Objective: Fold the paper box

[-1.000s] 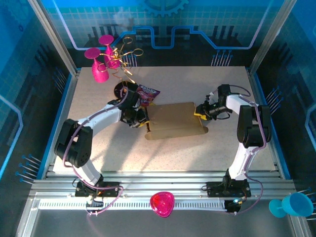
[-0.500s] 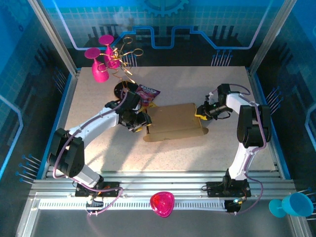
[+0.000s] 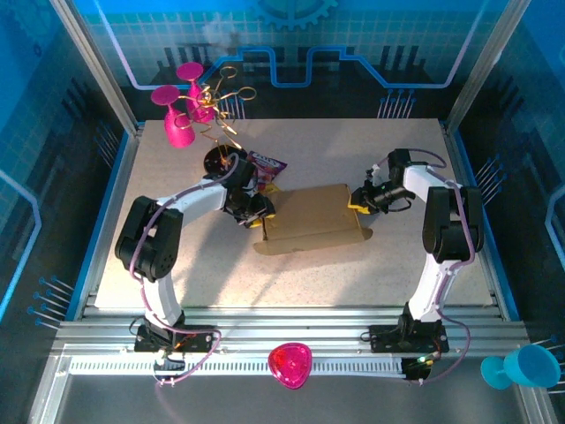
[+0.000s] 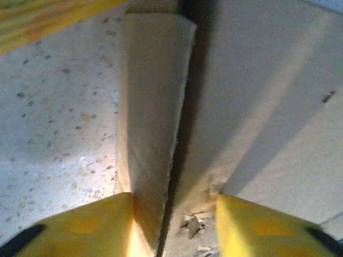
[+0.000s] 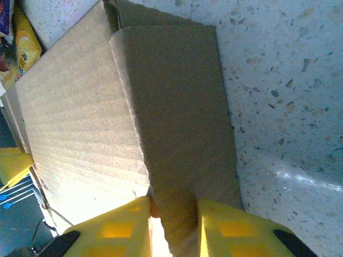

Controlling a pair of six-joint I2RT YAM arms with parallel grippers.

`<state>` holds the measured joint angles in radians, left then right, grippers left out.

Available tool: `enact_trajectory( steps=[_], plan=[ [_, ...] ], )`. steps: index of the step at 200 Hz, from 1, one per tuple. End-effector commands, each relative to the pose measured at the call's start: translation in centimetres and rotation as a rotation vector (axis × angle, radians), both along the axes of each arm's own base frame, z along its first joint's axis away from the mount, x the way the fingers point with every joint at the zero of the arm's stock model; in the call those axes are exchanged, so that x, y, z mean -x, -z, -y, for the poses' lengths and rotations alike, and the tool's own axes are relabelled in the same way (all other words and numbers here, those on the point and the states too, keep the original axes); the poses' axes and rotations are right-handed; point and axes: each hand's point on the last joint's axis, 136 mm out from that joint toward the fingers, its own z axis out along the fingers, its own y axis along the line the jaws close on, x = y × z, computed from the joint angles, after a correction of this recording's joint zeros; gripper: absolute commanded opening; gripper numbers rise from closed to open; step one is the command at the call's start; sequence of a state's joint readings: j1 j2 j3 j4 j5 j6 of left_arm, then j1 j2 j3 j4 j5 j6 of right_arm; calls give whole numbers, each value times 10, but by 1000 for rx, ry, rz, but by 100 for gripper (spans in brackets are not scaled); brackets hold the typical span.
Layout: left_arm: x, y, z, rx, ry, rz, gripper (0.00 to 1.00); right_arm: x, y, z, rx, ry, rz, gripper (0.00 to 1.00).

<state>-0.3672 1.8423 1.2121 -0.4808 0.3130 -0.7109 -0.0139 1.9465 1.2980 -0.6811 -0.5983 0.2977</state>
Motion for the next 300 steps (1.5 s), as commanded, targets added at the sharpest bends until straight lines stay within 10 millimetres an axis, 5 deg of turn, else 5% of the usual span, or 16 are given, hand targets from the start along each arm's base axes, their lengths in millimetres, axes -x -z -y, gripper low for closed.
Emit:
enact_trajectory(
  steps=[1, 48, 76, 115, 144, 247, 300],
  plan=[
    [-6, 0, 5, 22, 20, 20, 31, 4, 2, -8, -18, -31, -24, 27],
    [22, 22, -8, -21, 34, -23, 10, 4, -20, -15, -79, -43, 24, 35],
    [44, 32, -19, -35, 50, -21, 0, 3, -35, -10, -72, -36, 71, 50],
    [68, 39, -29, -30, 87, 19, 0, -7, -48, 7, -75, -4, 149, 68],
    [79, 45, -44, -13, 47, 37, 0, -7, -47, -7, -160, -63, 148, 77],
    [83, 64, -62, 1, 5, 16, 0, 43, -20, -57, -270, -142, 68, 82],
    [74, 61, -58, 37, -25, 31, 0, 46, -35, -69, -378, -81, 53, 76]
  ],
)
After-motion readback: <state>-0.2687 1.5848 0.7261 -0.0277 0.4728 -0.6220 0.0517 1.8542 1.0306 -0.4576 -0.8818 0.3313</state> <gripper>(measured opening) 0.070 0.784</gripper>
